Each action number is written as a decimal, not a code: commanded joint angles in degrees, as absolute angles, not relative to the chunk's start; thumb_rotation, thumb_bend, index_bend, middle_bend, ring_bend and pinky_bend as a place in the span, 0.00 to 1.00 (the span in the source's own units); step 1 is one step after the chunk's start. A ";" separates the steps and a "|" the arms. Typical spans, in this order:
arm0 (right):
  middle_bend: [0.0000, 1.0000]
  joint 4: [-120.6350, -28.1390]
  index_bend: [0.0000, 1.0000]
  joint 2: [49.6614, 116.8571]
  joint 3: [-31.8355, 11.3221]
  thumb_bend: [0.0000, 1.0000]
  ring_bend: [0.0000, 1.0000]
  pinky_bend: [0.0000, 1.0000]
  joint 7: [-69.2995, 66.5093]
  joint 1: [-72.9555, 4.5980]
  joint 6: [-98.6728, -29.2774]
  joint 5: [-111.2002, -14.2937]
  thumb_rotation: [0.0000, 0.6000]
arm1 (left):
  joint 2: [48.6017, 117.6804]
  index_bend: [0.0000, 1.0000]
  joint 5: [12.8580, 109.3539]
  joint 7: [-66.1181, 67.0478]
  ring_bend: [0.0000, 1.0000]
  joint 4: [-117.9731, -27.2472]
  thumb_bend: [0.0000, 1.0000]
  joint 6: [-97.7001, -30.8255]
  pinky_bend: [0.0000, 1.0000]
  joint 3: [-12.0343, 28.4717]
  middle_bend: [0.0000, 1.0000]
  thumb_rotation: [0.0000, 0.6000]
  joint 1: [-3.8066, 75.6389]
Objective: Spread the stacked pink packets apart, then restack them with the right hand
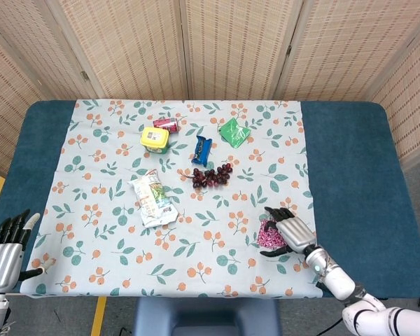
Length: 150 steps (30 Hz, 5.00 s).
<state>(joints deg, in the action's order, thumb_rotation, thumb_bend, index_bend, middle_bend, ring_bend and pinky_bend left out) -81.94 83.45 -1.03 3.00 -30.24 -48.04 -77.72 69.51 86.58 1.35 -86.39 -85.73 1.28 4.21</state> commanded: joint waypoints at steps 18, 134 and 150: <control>0.02 -83.42 0.33 79.43 1.10 0.08 0.00 0.00 3.96 -28.03 -50.62 -76.68 0.39 | 69.91 0.01 86.90 -0.12 0.03 -85.21 0.19 -86.12 0.00 0.88 0.00 1.00 3.69; 0.03 -79.35 0.33 83.60 -1.16 0.08 0.00 0.00 7.54 -31.36 -48.74 -76.87 0.39 | 71.13 0.01 87.23 -3.18 0.03 -81.97 0.19 -87.60 0.00 0.13 0.00 1.00 1.05; 0.04 -79.07 0.33 83.74 0.09 0.08 0.00 0.00 7.98 -31.34 -48.44 -77.33 0.38 | 71.16 0.01 87.07 -2.91 0.03 -82.07 0.19 -87.37 0.00 0.13 0.00 1.00 0.96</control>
